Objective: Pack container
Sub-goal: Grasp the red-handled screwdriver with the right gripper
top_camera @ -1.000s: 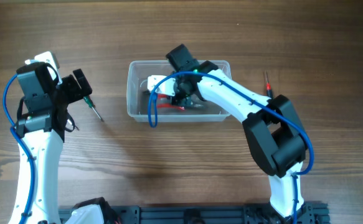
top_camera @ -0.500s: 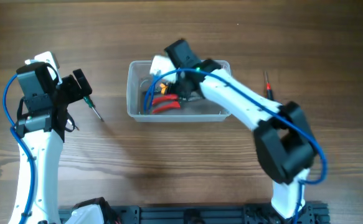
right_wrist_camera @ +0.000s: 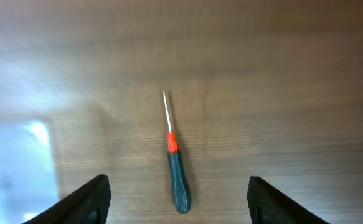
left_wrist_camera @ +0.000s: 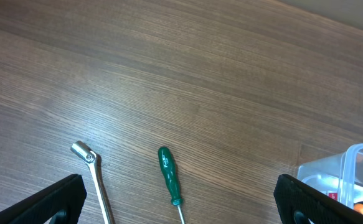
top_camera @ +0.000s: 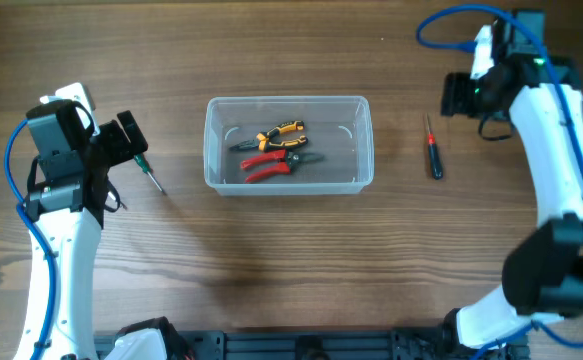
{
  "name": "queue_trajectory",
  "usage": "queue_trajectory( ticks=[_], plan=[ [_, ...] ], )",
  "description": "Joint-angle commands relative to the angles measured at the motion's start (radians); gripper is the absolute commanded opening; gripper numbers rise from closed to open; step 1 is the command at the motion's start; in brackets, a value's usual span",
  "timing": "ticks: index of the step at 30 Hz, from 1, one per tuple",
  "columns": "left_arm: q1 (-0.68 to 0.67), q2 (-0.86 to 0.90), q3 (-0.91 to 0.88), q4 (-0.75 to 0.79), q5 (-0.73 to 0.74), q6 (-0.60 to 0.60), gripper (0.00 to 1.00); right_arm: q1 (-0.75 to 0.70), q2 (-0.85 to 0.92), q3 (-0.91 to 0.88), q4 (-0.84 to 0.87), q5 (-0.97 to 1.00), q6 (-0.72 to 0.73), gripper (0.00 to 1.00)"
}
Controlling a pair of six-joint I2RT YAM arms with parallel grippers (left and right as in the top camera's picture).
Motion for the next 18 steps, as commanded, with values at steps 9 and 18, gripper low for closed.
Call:
queue_trajectory(
  ticks=[9, 18],
  plan=[
    [0.005, 0.003, 0.024, 0.002, 0.001, 0.016, 1.00, 0.011, 0.301, -0.059, -0.039, -0.064, -0.178, 0.65],
    [0.005, 0.003, 0.024, 0.002, 0.001, 0.016, 1.00, 0.012, 0.307, -0.214, 0.071, -0.039, -0.124, 0.23]
  ],
)
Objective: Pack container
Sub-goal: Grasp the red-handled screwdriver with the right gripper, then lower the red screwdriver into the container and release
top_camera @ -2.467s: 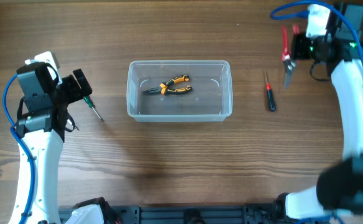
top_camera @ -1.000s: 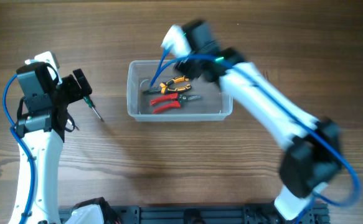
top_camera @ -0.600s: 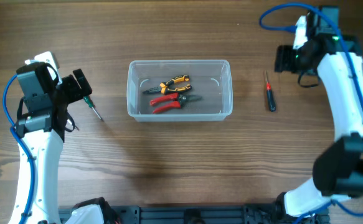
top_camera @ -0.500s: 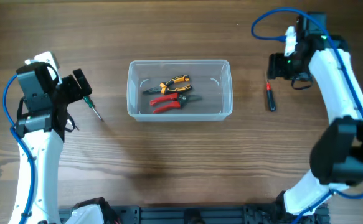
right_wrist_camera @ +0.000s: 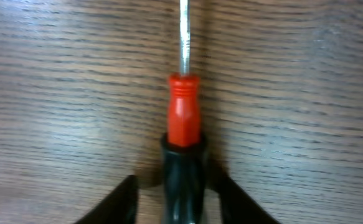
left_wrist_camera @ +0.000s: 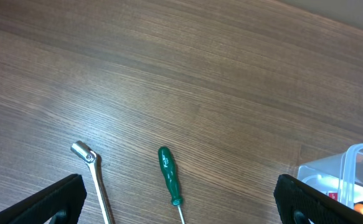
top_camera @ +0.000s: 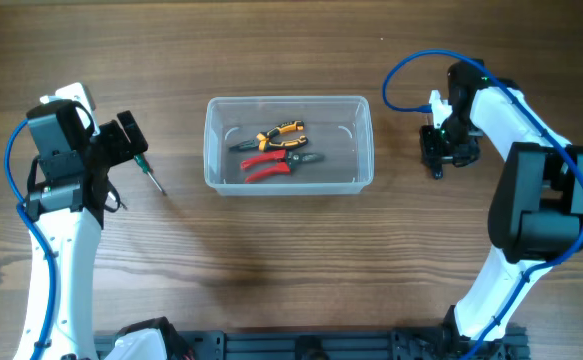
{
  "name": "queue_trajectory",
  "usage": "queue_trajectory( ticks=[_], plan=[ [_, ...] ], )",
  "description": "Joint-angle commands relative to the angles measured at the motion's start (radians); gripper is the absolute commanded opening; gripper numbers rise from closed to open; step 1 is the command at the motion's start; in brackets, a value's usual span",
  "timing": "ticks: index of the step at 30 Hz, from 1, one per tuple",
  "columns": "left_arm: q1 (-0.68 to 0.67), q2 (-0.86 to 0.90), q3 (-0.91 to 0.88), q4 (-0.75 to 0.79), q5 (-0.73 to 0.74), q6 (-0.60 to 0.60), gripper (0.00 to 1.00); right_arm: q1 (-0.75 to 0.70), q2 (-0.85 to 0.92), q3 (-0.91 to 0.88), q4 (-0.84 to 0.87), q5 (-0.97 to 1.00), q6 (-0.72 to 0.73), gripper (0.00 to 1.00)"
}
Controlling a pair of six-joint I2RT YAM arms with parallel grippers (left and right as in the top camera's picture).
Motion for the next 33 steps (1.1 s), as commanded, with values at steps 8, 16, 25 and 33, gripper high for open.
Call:
queue_trajectory(
  ticks=[8, 16, 25, 33],
  plan=[
    [0.005, 0.003, 0.024, 0.002, 0.001, 0.016, 1.00, 0.006, -0.025, 0.045, -0.101, 0.094, 0.076, 0.04],
    [0.005, 0.003, 0.024, 0.002, 0.001, 0.016, 1.00, 0.222, -0.331, 0.438, -0.125, -0.206, 0.034, 0.04],
    [0.005, 0.003, 0.024, 0.002, 0.001, 0.016, 1.00, 0.660, -0.218, 0.340, -0.092, -0.187, -0.717, 0.04],
    [0.005, 0.003, 0.024, 0.002, 0.001, 0.016, 1.00, 0.657, 0.018, 0.314, -0.112, 0.018, -0.839, 0.04]
  ],
)
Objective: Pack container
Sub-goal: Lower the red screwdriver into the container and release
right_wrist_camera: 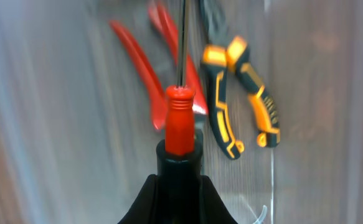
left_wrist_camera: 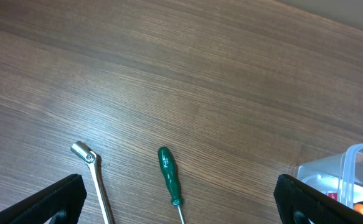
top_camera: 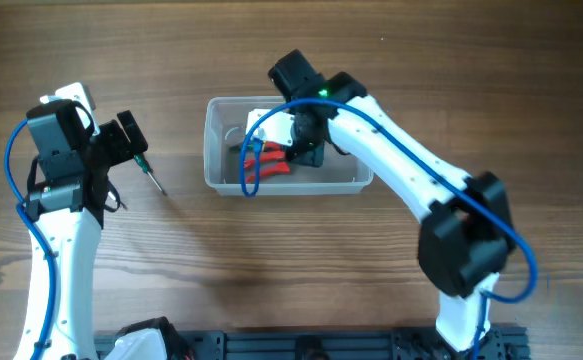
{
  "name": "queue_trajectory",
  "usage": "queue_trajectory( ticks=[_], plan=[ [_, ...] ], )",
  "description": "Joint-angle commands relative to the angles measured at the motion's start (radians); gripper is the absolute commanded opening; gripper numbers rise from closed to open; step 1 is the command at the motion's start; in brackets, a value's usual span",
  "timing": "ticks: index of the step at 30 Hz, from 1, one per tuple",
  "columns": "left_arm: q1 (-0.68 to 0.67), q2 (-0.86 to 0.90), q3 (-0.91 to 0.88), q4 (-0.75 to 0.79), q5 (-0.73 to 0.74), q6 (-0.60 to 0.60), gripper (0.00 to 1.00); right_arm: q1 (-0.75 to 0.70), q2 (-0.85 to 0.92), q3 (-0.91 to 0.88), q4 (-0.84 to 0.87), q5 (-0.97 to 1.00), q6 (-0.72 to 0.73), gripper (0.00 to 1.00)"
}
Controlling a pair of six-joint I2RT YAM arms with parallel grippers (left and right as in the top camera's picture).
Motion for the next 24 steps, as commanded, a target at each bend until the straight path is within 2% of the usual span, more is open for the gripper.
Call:
queue_trajectory(
  ticks=[1, 9, 17, 19, 21, 24],
  plan=[
    [0.005, 0.003, 0.023, 0.002, 0.001, 0.016, 1.00, -0.029, 0.060, -0.006, -0.012, 0.079, -0.108, 0.04],
    [0.005, 0.003, 0.023, 0.002, 0.002, 0.016, 1.00, -0.005, 0.072, -0.006, -0.014, -0.050, -0.102, 0.05],
    [0.005, 0.003, 0.023, 0.002, 0.001, 0.016, 1.00, 0.041, 0.072, -0.008, -0.003, -0.121, -0.103, 0.15],
    [0.005, 0.003, 0.023, -0.001, 0.001, 0.016, 1.00, 0.041, 0.072, -0.008, -0.008, -0.105, -0.079, 0.30],
    [0.005, 0.003, 0.023, -0.001, 0.001, 0.016, 1.00, 0.041, 0.068, -0.002, 0.006, -0.005, 0.031, 0.45],
    [0.005, 0.003, 0.023, -0.001, 0.001, 0.016, 1.00, 0.041, 0.056, 0.010, -0.002, 0.021, 0.053, 0.50]
  ],
)
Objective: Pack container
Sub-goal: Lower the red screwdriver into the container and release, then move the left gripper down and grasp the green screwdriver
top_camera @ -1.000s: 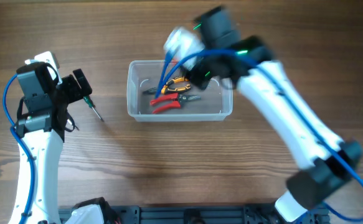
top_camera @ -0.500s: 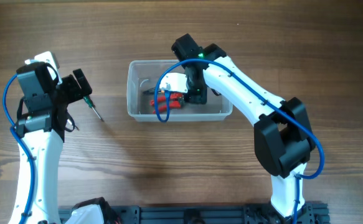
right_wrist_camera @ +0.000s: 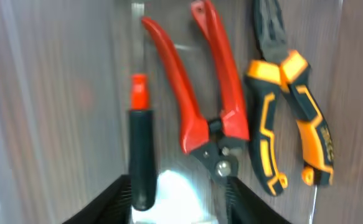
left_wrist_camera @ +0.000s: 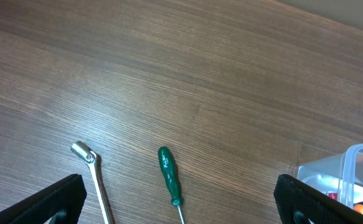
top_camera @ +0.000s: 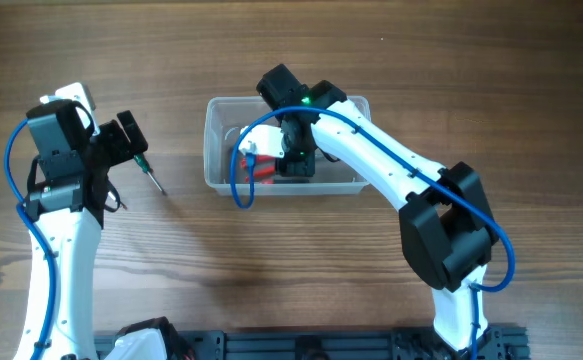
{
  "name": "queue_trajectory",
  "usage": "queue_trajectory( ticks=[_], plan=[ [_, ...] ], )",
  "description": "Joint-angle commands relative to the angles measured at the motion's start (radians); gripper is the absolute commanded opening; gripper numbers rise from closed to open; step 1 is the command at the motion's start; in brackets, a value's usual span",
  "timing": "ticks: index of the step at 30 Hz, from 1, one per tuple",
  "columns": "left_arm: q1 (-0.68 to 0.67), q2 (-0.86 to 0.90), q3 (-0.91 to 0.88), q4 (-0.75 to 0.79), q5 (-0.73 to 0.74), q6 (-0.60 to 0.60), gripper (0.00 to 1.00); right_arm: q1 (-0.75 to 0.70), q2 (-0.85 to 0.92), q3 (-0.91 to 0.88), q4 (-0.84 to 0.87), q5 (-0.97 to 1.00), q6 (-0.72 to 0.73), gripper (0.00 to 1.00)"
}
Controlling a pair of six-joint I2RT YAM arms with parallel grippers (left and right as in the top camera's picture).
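Observation:
The clear plastic container (top_camera: 209, 145) stands at the table's middle. In it lie red pliers (right_wrist_camera: 207, 112), orange-and-black pliers (right_wrist_camera: 293, 124) and a black-handled screwdriver with a red collar (right_wrist_camera: 141, 162). My right gripper (right_wrist_camera: 178, 208) hovers open just over them. The screwdriver's handle rests loose between its fingers (right_wrist_camera: 114, 200), close to the left one. In the overhead view the right gripper (top_camera: 296, 155) covers the tools. My left gripper (left_wrist_camera: 181, 214) is open above a green screwdriver (left_wrist_camera: 169, 174) on the table, left of the container.
A silver socket wrench (left_wrist_camera: 95, 177) lies beside the green screwdriver (top_camera: 151, 178). The container's corner (left_wrist_camera: 349, 177) shows at the right of the left wrist view. A blue cable (top_camera: 236, 180) from the right arm hangs over the container's left half.
My right gripper has opened and let go of the black-handled screwdriver, which now lies in the container left of the red pliers. The left arm has not moved.
The black-handled screwdriver lay on the table right of the container with my right gripper open above it. Then the gripper was down around its handle. Then it held the screwdriver over the pliers in the container. Now the screwdriver lies there, released.

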Motion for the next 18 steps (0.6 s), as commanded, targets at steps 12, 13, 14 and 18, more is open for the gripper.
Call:
queue_trajectory(
  ticks=[12, 13, 14, 18],
  plan=[
    [0.005, 0.004, 0.023, -0.010, 0.352, -0.128, 1.00, -0.526, -0.299, 0.117, 0.062, -0.037, 0.730, 0.87],
    [0.005, 0.004, 0.023, -0.013, 0.361, -0.128, 1.00, -0.597, -0.304, 0.117, 0.057, -0.071, 0.803, 0.86],
    [0.005, 0.007, 0.023, -0.021, 0.359, -0.128, 1.00, -0.682, -0.303, 0.116, 0.040, -0.098, 0.888, 0.87],
    [0.005, 0.039, 0.023, -0.127, 0.185, -0.281, 1.00, -0.870, -0.298, 0.088, -0.010, -0.103, 1.009, 0.99]
  ],
)
